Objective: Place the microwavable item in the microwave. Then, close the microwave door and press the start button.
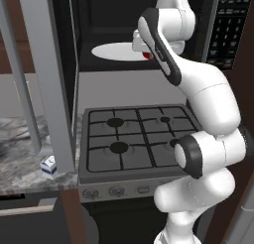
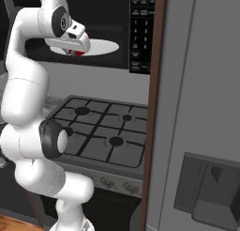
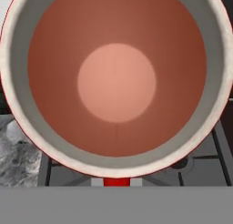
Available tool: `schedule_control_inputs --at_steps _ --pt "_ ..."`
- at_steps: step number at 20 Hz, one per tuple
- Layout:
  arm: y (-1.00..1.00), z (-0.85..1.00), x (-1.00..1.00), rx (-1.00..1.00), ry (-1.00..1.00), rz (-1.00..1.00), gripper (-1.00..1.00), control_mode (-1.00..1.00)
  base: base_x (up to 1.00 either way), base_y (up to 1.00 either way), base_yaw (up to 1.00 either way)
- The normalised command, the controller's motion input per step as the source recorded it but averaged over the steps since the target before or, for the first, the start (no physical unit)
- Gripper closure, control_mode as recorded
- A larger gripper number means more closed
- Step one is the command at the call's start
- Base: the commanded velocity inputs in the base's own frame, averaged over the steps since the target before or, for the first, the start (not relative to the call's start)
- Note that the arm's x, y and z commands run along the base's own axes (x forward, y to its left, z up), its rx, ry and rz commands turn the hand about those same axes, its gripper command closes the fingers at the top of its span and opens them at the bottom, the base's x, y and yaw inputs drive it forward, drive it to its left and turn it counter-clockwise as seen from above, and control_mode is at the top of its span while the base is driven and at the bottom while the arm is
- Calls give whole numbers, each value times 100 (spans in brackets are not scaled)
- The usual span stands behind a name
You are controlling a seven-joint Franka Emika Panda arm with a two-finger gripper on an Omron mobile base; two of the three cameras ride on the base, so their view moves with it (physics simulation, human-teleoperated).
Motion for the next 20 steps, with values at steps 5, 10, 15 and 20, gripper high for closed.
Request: schedule_control_inputs --at_steps 5,10,15,20 --pt "4 -31 65 0 7 5 100 -100 0 0 0" --pt "0 -19 42 0 -1 5 100 -100 0 0 0" --pt "0 0 46 0 -10 1 100 -100 0 0 0" --pt "0 0 51 0 -8 0 100 -100 0 0 0"
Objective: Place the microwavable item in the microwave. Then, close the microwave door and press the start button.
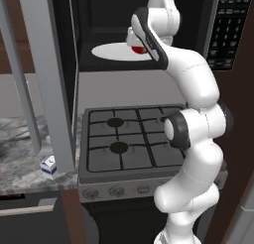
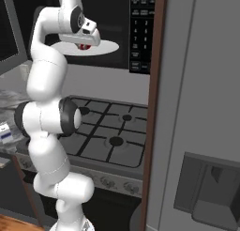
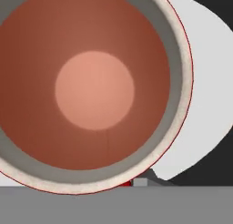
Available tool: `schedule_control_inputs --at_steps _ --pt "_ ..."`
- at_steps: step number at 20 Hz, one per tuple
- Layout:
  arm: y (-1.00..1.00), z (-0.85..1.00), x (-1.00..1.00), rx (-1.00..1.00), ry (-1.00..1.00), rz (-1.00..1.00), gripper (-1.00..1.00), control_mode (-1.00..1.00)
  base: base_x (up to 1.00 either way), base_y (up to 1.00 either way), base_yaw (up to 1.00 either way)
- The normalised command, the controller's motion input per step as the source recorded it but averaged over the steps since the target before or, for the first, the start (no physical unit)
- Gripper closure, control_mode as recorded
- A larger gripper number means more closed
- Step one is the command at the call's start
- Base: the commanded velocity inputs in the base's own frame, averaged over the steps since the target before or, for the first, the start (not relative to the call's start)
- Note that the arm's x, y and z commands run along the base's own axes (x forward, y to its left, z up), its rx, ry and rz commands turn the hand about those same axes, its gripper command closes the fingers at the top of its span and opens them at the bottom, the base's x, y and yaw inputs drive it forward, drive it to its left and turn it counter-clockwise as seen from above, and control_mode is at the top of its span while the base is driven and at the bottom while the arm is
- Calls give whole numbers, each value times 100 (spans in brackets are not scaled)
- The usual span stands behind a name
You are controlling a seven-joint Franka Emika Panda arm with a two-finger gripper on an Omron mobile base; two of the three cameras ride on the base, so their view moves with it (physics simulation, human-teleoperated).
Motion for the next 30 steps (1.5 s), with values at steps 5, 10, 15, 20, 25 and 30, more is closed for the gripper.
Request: schedule_control_inputs --at_steps 5,10,15,20,25,30 --pt "0 -6 42 0 -1 0 100 -100 0 0 0" --pt "2 -12 33 0 0 0 -100 -100 0 0 0" --pt "2 -1 2 0 -2 0 -100 -100 0 0 0" --pt "0 0 -5 -1 -7 0 -100 -100 0 0 0" --pt "0 2 -59 -6 -26 0 -100 -100 0 0 0" --pt "6 2 -92 -10 -38 0 -100 -100 0 0 0"
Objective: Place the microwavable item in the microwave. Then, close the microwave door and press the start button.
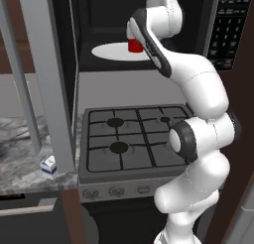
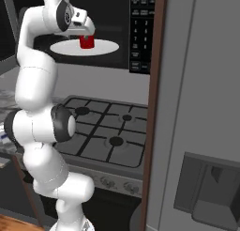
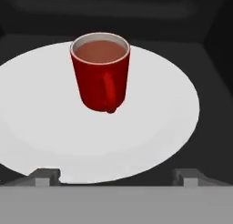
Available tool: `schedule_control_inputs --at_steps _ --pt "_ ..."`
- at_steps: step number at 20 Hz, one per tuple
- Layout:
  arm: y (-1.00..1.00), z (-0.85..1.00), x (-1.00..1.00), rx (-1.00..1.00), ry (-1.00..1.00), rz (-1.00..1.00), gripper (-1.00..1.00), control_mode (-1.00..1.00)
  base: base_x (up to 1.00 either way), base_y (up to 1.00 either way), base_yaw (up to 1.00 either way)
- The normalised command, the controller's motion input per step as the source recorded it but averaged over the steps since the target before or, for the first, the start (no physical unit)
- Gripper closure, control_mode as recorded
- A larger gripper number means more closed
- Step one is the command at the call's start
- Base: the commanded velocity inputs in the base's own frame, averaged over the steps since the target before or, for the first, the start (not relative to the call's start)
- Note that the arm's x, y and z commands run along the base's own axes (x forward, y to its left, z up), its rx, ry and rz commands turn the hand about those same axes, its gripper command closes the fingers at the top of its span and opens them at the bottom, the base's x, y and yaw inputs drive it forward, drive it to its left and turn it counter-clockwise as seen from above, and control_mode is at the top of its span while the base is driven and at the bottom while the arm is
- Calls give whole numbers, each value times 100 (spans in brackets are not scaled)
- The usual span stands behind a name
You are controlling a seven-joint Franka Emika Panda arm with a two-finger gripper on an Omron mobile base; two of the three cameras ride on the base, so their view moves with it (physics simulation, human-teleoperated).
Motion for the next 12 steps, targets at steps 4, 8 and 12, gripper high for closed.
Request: schedule_control_inputs --at_steps 4,8,12 --pt "3 -34 -100 -6 -28 0 -100 -100 0 0 0" --pt "5 -91 -100 -8 -12 0 -100 -100 0 0 0" --pt "1 -100 -85 -21 -1 0 -100 -100 0 0 0"
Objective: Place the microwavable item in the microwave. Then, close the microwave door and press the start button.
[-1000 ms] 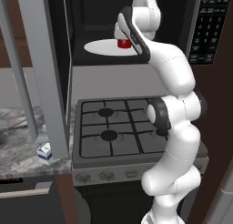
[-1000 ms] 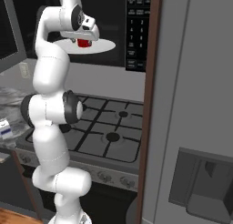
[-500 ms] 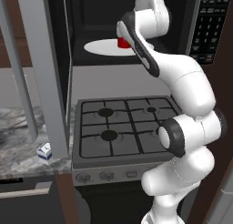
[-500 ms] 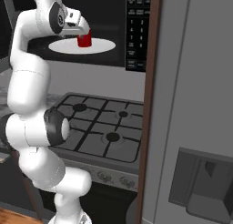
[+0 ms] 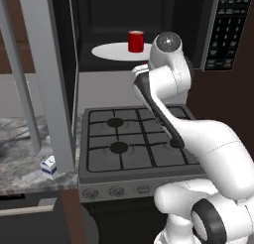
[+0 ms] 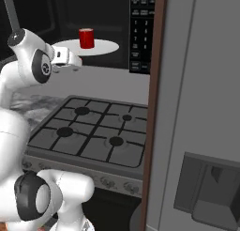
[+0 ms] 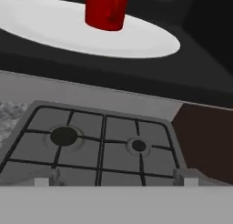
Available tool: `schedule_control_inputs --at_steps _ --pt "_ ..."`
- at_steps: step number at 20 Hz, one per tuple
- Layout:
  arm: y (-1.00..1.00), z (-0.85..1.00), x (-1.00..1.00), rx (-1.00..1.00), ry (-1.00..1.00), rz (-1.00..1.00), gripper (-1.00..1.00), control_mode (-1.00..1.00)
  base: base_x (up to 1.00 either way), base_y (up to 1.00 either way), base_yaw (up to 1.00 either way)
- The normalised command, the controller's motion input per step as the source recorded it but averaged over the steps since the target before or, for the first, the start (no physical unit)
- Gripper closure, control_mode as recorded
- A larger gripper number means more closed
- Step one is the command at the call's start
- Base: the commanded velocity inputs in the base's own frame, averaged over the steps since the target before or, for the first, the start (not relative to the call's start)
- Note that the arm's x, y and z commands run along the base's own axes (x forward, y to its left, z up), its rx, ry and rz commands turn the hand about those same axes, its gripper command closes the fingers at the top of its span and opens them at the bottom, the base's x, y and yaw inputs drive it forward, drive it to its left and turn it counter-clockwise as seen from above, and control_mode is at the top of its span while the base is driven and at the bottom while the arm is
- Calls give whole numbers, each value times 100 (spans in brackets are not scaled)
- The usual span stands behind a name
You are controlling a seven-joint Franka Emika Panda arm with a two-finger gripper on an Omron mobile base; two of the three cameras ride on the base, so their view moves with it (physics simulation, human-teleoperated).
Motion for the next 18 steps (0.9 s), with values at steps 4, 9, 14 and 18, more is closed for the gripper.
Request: schedule_control_inputs --at_steps 4,9,14,18 --pt "8 -97 -70 -33 -10 0 -100 -100 0 0 0" --pt "30 49 -60 -51 -52 -2 -100 -100 0 0 0" --pt "63 18 -2 -56 -25 -4 -100 -100 0 0 0" --pt "58 -4 0 -44 -4 -3 -100 -100 0 0 0"
